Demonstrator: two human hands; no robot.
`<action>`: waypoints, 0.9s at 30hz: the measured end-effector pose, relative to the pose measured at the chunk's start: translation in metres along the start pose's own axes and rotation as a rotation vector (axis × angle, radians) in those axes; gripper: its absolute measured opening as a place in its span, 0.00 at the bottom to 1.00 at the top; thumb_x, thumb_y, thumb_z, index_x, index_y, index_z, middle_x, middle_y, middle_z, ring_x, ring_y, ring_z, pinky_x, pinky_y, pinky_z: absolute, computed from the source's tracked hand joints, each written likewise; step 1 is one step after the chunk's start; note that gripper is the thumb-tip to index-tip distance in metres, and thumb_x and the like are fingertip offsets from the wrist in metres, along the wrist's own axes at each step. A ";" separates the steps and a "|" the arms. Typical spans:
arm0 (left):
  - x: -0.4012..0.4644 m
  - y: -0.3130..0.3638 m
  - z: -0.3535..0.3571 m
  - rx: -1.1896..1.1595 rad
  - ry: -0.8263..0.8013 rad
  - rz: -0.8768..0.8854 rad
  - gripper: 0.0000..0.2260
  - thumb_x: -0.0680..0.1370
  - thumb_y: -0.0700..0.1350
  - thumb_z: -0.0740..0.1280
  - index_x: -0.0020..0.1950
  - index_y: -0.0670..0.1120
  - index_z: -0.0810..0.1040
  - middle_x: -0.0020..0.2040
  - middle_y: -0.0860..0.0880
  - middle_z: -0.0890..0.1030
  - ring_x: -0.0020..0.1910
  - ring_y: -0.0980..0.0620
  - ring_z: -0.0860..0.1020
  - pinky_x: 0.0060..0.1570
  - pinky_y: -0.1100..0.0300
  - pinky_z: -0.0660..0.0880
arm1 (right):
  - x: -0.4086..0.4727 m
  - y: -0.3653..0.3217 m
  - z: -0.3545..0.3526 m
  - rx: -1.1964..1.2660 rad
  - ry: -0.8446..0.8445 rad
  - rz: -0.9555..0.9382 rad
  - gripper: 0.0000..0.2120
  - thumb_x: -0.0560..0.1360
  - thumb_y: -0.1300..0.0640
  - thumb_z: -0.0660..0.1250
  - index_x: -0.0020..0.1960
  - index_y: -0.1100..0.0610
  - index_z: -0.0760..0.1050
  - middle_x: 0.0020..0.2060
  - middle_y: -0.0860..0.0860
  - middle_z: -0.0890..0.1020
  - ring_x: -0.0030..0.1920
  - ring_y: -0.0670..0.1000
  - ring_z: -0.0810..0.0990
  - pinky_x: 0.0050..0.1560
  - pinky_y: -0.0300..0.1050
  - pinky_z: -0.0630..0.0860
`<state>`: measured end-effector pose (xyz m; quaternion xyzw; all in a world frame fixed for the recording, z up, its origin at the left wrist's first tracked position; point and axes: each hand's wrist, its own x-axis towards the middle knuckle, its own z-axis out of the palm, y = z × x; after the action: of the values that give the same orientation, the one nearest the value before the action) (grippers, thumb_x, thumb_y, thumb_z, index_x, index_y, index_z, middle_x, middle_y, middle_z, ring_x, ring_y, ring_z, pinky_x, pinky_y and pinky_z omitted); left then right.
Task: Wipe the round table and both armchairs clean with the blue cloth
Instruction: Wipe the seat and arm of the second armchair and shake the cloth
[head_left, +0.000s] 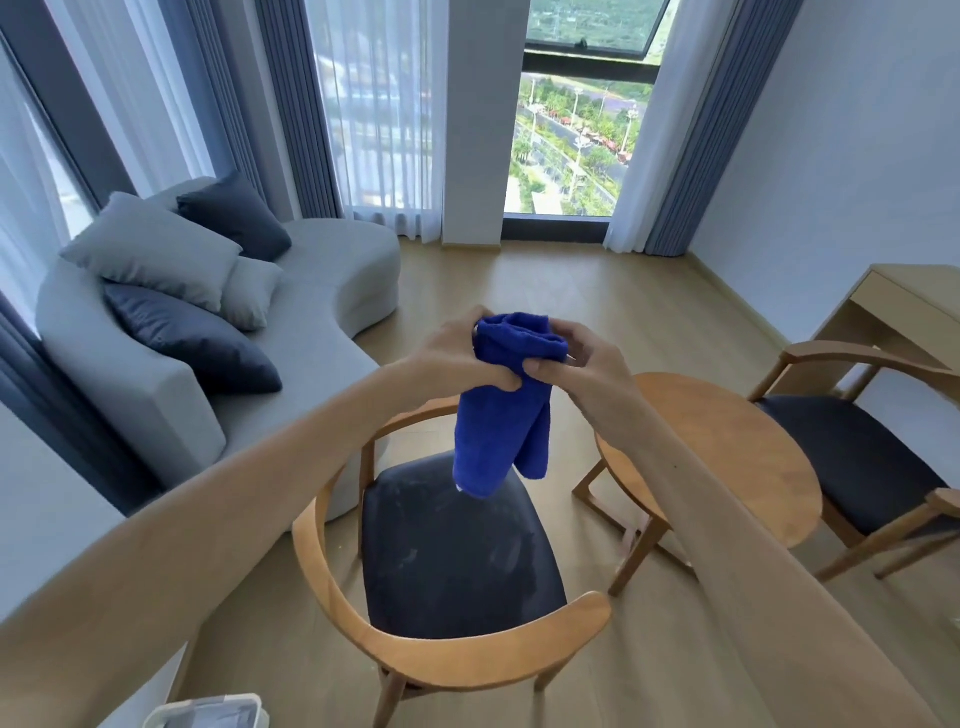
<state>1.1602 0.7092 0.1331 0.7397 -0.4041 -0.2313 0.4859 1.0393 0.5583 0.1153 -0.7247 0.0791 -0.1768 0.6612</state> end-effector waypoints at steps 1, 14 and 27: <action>0.000 0.000 0.000 -0.054 0.027 -0.016 0.20 0.69 0.41 0.76 0.55 0.50 0.71 0.50 0.49 0.79 0.51 0.50 0.79 0.48 0.57 0.79 | -0.003 0.003 -0.002 0.048 -0.025 0.014 0.21 0.70 0.58 0.75 0.60 0.51 0.74 0.55 0.48 0.82 0.56 0.50 0.81 0.52 0.43 0.79; -0.016 -0.089 0.017 -0.434 0.185 -0.312 0.21 0.68 0.41 0.77 0.57 0.50 0.73 0.53 0.48 0.81 0.47 0.55 0.83 0.40 0.61 0.79 | -0.008 0.087 0.026 -0.140 -0.212 0.136 0.30 0.71 0.62 0.74 0.67 0.44 0.66 0.59 0.50 0.78 0.56 0.51 0.80 0.51 0.51 0.81; -0.024 -0.288 -0.064 0.626 0.156 -0.617 0.20 0.81 0.53 0.56 0.69 0.45 0.67 0.64 0.43 0.72 0.61 0.44 0.72 0.60 0.48 0.71 | 0.039 0.214 0.098 -0.628 -0.124 0.387 0.28 0.73 0.56 0.69 0.69 0.46 0.63 0.41 0.36 0.75 0.37 0.41 0.77 0.31 0.28 0.67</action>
<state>1.3010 0.8212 -0.1016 0.9524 -0.1771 -0.1754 0.1757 1.1366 0.6117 -0.0961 -0.8731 0.2250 0.0285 0.4315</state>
